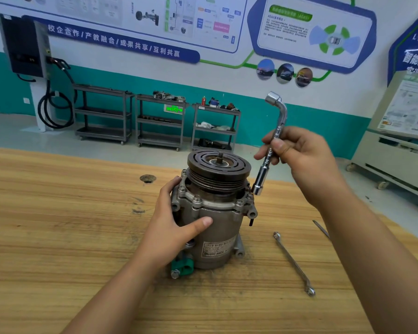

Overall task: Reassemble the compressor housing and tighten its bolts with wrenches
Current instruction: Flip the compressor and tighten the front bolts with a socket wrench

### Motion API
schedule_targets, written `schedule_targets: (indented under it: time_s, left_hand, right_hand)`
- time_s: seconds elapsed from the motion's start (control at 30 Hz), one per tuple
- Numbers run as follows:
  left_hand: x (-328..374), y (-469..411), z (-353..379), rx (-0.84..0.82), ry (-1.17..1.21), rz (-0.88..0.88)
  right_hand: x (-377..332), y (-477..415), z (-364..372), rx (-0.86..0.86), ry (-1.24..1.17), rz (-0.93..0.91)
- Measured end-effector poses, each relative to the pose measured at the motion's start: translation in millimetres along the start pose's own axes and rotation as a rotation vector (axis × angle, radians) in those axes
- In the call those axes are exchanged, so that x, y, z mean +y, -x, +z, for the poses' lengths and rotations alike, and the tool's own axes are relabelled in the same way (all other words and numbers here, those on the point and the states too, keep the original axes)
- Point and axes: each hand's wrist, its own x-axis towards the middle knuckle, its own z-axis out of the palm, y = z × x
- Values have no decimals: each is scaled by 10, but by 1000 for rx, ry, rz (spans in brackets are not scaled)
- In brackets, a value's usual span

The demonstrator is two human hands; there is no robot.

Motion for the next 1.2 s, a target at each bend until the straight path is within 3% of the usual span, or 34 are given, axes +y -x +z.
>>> schedule_targets:
  time_s: [0.47, 0.8, 0.97, 1.2]
  left_hand:
    - [12, -1, -3, 0, -4, 3]
    - [18, -1, -3, 5, 15, 6]
    - [5, -1, -12, 6, 9, 12]
    - [-16, -14, -5, -1, 23, 26]
  right_hand:
    - [118, -64, 96, -53, 19, 2]
    - [102, -3, 211, 119, 33, 8]
    - [65, -107, 41, 273, -128, -30]
    - [269, -189, 134, 133, 11, 73]
